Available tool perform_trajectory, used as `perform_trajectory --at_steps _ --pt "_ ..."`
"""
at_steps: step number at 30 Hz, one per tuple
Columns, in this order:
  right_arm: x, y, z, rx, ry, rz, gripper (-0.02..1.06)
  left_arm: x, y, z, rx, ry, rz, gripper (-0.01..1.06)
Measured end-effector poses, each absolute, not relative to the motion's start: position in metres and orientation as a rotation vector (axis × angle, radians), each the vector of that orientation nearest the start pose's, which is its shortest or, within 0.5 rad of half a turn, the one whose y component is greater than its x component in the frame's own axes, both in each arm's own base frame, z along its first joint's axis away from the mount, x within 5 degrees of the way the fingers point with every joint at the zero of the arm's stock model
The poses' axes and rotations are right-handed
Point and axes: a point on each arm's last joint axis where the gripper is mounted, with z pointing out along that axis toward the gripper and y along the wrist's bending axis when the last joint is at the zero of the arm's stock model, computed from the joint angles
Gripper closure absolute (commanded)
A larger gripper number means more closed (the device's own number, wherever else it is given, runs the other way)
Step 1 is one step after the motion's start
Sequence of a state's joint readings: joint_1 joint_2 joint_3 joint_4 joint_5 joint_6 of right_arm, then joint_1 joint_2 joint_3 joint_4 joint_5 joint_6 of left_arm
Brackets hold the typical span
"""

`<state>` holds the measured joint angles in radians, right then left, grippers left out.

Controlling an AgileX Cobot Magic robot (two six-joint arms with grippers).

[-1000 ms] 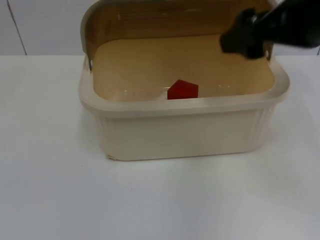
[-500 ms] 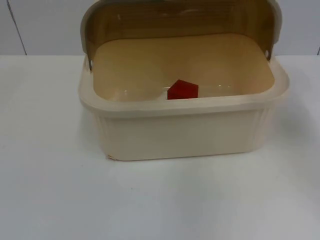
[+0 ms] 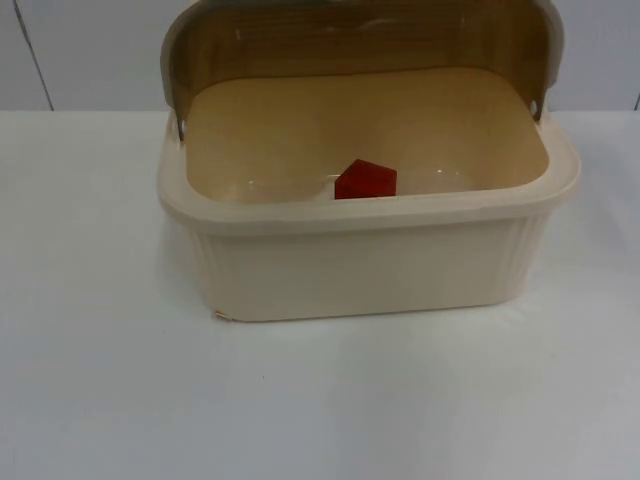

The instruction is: Open the box lid with the left hand, place the block into the box with the right hand, then close the box lid with the left hand.

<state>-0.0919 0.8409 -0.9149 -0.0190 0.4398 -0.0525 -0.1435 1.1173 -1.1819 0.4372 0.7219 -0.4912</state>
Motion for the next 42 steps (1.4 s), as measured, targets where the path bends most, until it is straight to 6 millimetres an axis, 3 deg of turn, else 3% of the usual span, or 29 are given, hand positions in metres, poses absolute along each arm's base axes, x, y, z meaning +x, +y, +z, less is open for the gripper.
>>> perform_trajectory --at_steps 2,11,15,20,26,31,32,37,38,42 --pt "0.157 -0.017 0.403 0.035 1.818 -0.129 0.0 0.232 -0.008 0.41 -0.184 2.064 0.113 0.0" --pt "0.153 -0.016 0.401 0.036 1.85 -0.128 0.0 0.234 -0.009 0.412 -0.185 2.041 0.096 0.0" --pt "0.152 -0.016 0.4 0.037 1.855 -0.127 0.0 0.235 -0.012 0.414 -0.115 2.014 0.092 0.0" --pt "0.152 -0.016 0.4 0.039 1.855 -0.126 0.0 0.238 -0.028 0.417 0.027 1.982 -0.068 0.0" --pt "0.155 -0.017 0.399 0.043 1.86 -0.122 0.0 0.246 -0.061 0.413 0.327 1.929 -0.169 0.0" --pt "0.157 -0.017 0.397 0.045 1.87 -0.121 0.0 0.266 -0.104 0.392 0.802 1.866 -0.041 0.0" --pt "0.157 -0.017 0.397 0.045 1.87 -0.121 0.0 0.266 -0.104 0.392 0.802 1.866 -0.041 0.0" --pt "0.158 -0.017 0.397 0.047 1.873 -0.119 0.0 0.283 -0.154 0.39 1.131 1.657 0.101 0.0" --pt "0.158 -0.017 0.397 0.047 1.873 -0.119 0.0 0.283 -0.154 0.39 1.131 1.657 0.101 0.0" --pt "0.159 -0.017 0.397 0.047 1.874 -0.119 0.0 0.312 -0.184 0.376 1.378 1.479 0.378 0.0"
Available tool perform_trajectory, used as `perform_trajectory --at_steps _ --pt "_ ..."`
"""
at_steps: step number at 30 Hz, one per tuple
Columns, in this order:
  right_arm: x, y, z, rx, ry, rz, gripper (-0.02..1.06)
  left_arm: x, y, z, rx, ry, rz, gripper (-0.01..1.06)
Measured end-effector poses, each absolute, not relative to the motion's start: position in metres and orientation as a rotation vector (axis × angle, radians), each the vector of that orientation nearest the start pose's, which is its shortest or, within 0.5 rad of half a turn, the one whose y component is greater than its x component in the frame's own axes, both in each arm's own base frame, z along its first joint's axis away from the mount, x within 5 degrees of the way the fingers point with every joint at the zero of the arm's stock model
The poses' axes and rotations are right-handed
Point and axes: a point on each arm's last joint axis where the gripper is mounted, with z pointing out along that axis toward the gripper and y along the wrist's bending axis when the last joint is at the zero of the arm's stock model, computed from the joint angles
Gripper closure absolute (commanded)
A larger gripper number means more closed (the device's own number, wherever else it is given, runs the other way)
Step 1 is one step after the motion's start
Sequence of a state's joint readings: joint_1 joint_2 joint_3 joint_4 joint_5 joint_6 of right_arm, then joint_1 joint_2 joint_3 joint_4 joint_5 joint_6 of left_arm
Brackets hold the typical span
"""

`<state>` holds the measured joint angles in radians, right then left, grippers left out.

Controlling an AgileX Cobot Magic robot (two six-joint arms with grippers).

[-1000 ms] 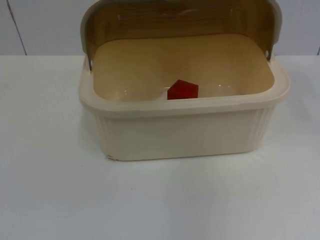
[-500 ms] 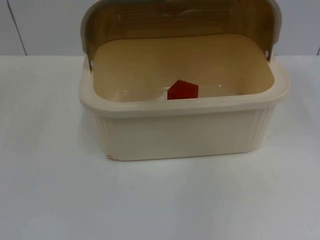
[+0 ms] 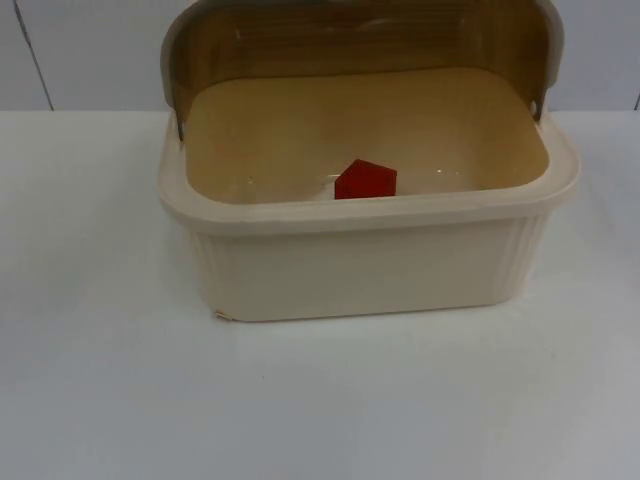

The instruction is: Open the box lid with the left hand, place the block into the box with the right hand, then close the box lid with the left hand.

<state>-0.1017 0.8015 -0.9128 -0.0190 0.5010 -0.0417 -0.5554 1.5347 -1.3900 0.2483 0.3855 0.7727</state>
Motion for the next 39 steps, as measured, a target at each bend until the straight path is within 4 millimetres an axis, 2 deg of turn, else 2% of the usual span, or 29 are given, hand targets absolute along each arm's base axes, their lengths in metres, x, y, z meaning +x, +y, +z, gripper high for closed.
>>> perform_trajectory --at_steps 1,3,4,5,6,7,11,12,14,15,16,20,27,33,36,39 --pt "0.159 -0.017 0.397 0.047 1.874 -0.119 0.0 0.312 -0.184 0.376 1.378 1.479 0.378 0.0" --pt "0.159 -0.017 0.397 0.047 1.874 -0.119 0.0 0.326 -0.191 0.365 1.439 1.436 0.455 0.0" --pt "0.159 -0.017 0.397 0.047 1.874 -0.119 0.0 0.333 -0.194 0.36 1.462 1.425 0.479 0.02" --pt "0.159 -0.017 0.397 0.047 1.874 -0.119 0.0 0.333 -0.194 0.36 1.462 1.425 0.479 0.08" --pt "0.159 -0.017 0.397 0.047 1.874 -0.119 0.0 0.338 -0.197 0.355 1.476 1.424 0.488 0.08" --pt "0.159 -0.017 0.397 0.047 1.874 -0.119 0.0 0.343 -0.2 0.351 1.488 1.42 0.497 0.17" --pt "0.159 -0.017 0.397 0.047 1.874 -0.119 0.0 0.35 -0.206 0.346 1.483 1.39 0.493 0.68" --pt "0.159 -0.017 0.397 0.047 1.874 -0.119 0.0 0.352 -0.208 0.346 1.468 1.381 0.483 0.68" --pt "0.159 -0.017 0.397 0.047 1.874 -0.119 0.0 0.353 -0.212 0.35 1.421 1.337 0.46 0.92" --pt "0.159 -0.017 0.397 0.047 1.874 -0.119 0.0 0.354 -0.213 0.352 1.399 1.32 0.449 1.01" --pt "0.159 -0.017 0.397 0.047 1.874 -0.119 0.0 0.354 -0.213 0.352 1.399 1.32 0.449 1.05" --pt "0.159 -0.017 0.397 0.047 1.874 -0.119 0.0 0.352 -0.217 0.356 1.264 1.381 0.307 1.05" --pt "0.159 -0.017 0.397 0.047 1.874 -0.119 0.0 0.352 -0.221 0.358 1.172 1.426 0.207 1.05" --pt "0.159 -0.017 0.397 0.047 1.872 -0.119 0.0 0.358 -0.226 0.34 1.349 1.477 0.239 1.05" --pt "0.159 -0.017 0.397 0.047 1.872 -0.119 0.0 0.354 -0.231 0.329 1.505 1.523 0.023 1.05" --pt "0.159 -0.017 0.397 0.049 1.871 -0.118 0.0 0.358 -0.229 0.332 1.447 1.525 -0.063 1.05"
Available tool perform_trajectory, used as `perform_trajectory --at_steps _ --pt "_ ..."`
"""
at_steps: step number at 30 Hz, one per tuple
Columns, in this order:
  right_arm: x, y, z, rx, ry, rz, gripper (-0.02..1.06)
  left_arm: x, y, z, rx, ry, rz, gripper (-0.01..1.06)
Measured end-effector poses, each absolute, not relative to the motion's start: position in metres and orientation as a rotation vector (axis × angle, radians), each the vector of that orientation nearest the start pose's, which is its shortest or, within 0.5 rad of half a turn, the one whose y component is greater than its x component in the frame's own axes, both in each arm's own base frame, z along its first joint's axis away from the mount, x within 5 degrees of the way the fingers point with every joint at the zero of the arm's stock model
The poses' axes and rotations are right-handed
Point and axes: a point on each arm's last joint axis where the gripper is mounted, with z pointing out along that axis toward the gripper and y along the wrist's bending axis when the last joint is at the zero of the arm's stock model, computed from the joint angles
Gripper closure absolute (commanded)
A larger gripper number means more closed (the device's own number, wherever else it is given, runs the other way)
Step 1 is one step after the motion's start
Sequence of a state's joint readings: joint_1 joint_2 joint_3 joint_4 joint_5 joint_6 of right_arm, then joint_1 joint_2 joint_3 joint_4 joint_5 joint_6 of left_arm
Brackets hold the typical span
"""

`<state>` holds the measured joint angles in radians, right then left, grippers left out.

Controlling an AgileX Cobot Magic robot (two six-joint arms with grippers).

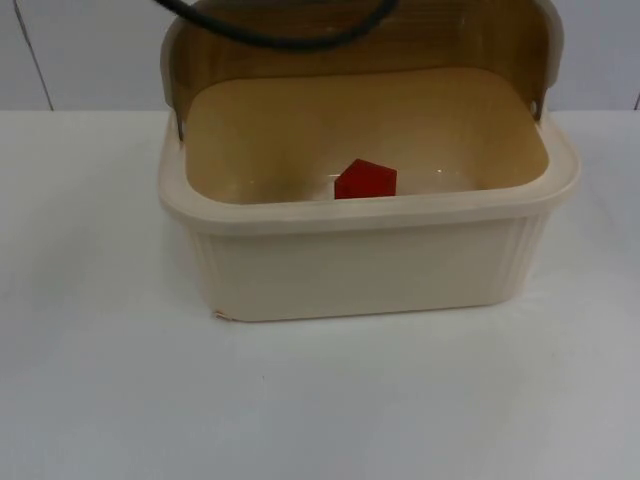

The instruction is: Open the box lid with the left hand, place the block into the box with the right hand, then close the box lid with the left hand.

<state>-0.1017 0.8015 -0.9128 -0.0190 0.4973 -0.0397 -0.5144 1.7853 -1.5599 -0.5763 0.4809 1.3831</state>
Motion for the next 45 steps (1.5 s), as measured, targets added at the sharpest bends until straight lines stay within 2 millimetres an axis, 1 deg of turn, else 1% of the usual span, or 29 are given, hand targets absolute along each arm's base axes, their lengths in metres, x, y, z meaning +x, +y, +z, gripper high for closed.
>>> perform_trajectory --at_steps 3,5,7,9,10,14,19,23,30,45 --pt "0.159 -0.017 0.396 0.049 1.873 -0.117 0.0 0.365 -0.224 0.339 1.38 1.508 -0.029 1.05" --pt "0.159 -0.017 0.396 0.049 1.873 -0.117 0.0 0.367 -0.223 0.34 1.371 1.505 -0.021 1.05" --pt "0.16 -0.017 0.397 0.049 1.872 -0.117 0.0 0.369 -0.224 0.335 1.377 1.511 -0.021 1.05" --pt "0.16 -0.017 0.397 0.049 1.872 -0.117 0.0 0.374 -0.226 0.325 1.388 1.53 -0.025 1.05" --pt "0.16 -0.017 0.397 0.049 1.872 -0.117 0.0 0.374 -0.226 0.325 1.388 1.53 -0.025 1.05" --pt "0.16 -0.017 0.397 0.049 1.872 -0.117 0.0 0.38 -0.229 0.31 1.401 1.556 -0.026 1.05" --pt "0.16 -0.017 0.397 0.049 1.872 -0.117 0.0 0.386 -0.229 0.308 1.375 1.547 0.009 1.05" --pt "0.16 -0.017 0.397 0.049 1.872 -0.117 0.0 0.387 -0.23 0.305 1.372 1.55 0.013 1.05" --pt "0.16 -0.017 0.397 0.049 1.872 -0.117 0.0 0.391 -0.226 0.292 1.407 1.602 -0.018 1.05" --pt "0.16 -0.017 0.397 0.047 1.87 -0.119 0.0 0.39 -0.224 0.289 1.448 1.611 -0.014 1.05"
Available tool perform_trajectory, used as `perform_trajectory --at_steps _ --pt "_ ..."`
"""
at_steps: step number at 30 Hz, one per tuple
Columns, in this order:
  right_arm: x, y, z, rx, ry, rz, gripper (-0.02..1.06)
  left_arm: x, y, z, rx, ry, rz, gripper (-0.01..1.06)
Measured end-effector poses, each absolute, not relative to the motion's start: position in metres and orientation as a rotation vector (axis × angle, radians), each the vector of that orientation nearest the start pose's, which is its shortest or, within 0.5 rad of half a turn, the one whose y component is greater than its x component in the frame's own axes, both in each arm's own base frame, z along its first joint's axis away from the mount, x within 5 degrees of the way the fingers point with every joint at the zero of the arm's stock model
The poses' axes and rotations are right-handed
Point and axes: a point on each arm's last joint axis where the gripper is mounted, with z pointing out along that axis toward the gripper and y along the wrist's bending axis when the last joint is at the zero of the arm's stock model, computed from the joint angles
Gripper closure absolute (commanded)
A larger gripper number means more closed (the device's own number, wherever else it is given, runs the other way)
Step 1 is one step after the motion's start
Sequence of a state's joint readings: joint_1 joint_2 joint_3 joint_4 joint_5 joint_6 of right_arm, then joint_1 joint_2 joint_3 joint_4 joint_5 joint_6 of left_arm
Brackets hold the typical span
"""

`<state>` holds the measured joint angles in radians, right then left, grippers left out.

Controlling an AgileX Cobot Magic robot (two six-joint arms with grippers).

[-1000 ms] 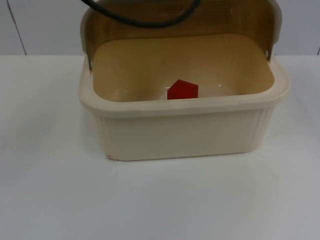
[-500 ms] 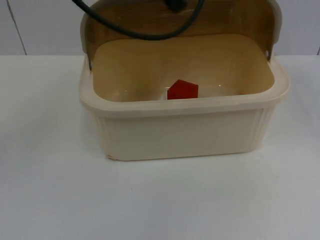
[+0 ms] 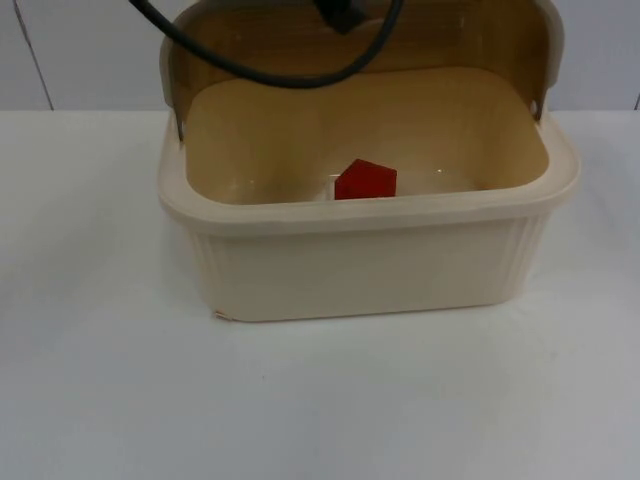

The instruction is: Open the box lid with the left hand, place the block into the box with the right hand, then close the box lid with the left hand.

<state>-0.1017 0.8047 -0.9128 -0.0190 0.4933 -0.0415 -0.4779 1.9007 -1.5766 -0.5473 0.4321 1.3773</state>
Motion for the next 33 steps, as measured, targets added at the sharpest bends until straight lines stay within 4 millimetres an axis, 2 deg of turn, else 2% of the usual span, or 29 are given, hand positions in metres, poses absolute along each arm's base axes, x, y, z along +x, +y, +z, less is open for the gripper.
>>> perform_trajectory --at_steps 19,23,27,28,32,33 --pt "0.16 -0.017 0.397 0.047 1.868 -0.119 0.0 0.382 -0.225 0.286 1.524 1.634 -0.068 1.05" --pt "0.16 -0.017 0.397 0.049 1.868 -0.117 0.0 0.37 -0.226 0.28 1.513 1.656 -0.074 1.05" --pt "0.16 -0.017 0.397 0.049 1.868 -0.117 0.0 0.345 -0.224 0.264 1.439 1.666 -0.021 1.05" --pt "0.16 -0.017 0.397 0.049 1.868 -0.117 0.0 0.345 -0.224 0.264 1.439 1.666 -0.021 1.05" --pt "0.16 -0.017 0.397 0.049 1.868 -0.117 0.0 0.306 -0.228 0.238 1.439 1.648 0.025 1.05" --pt "0.16 -0.017 0.397 0.049 1.868 -0.117 0.0 0.306 -0.228 0.238 1.439 1.648 0.025 1.05"
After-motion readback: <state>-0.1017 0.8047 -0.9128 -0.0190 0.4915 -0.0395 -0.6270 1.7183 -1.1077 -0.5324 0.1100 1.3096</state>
